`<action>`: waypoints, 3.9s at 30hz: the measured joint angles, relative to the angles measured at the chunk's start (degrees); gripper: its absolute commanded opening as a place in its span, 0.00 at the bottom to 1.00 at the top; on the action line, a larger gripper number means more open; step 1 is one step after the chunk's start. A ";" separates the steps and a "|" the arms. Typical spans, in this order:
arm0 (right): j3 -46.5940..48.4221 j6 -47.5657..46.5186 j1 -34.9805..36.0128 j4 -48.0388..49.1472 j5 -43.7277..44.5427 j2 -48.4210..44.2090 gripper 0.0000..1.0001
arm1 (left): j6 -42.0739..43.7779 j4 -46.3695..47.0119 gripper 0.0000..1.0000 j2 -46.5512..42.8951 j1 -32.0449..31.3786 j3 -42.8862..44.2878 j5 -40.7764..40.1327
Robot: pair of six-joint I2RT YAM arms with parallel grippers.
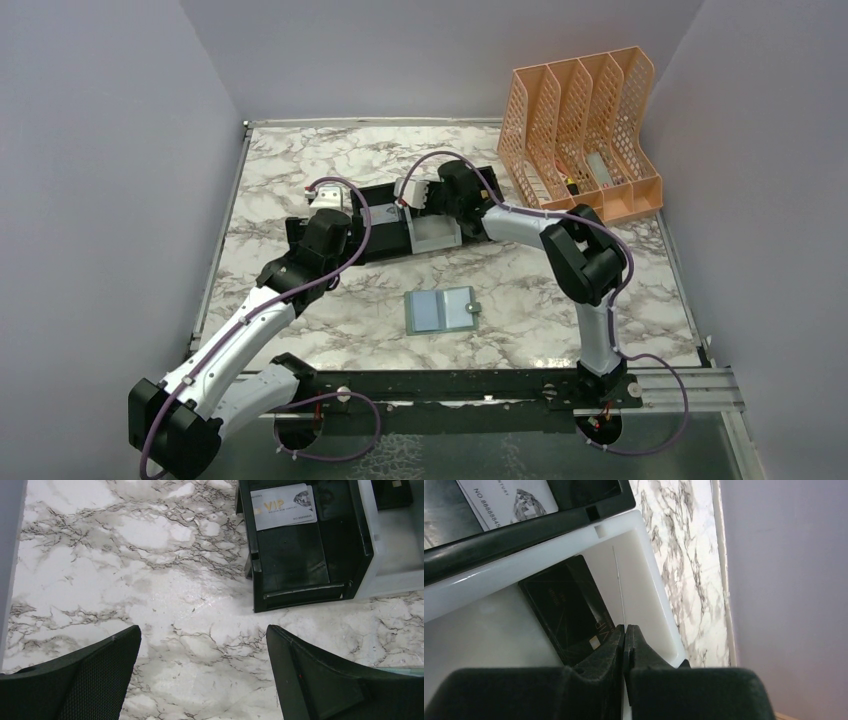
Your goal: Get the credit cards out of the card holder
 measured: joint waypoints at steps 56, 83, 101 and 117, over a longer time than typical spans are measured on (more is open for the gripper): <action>-0.17 5.27 0.37 -4.04 -4.66 -1.40 0.45 | 1.03 0.04 0.99 0.61 0.33 -0.50 0.72; -34.88 79.01 1.60 -14.71 -9.07 -37.92 0.50 | 0.79 0.09 0.99 3.30 0.92 -0.50 -6.19; -30.86 85.83 19.10 -23.23 8.57 -36.85 0.55 | -0.02 0.09 0.99 2.58 1.92 -0.50 -4.07; -18.78 94.01 26.84 -30.25 21.51 -20.20 0.63 | -0.04 0.39 0.99 1.07 1.95 -0.50 -3.39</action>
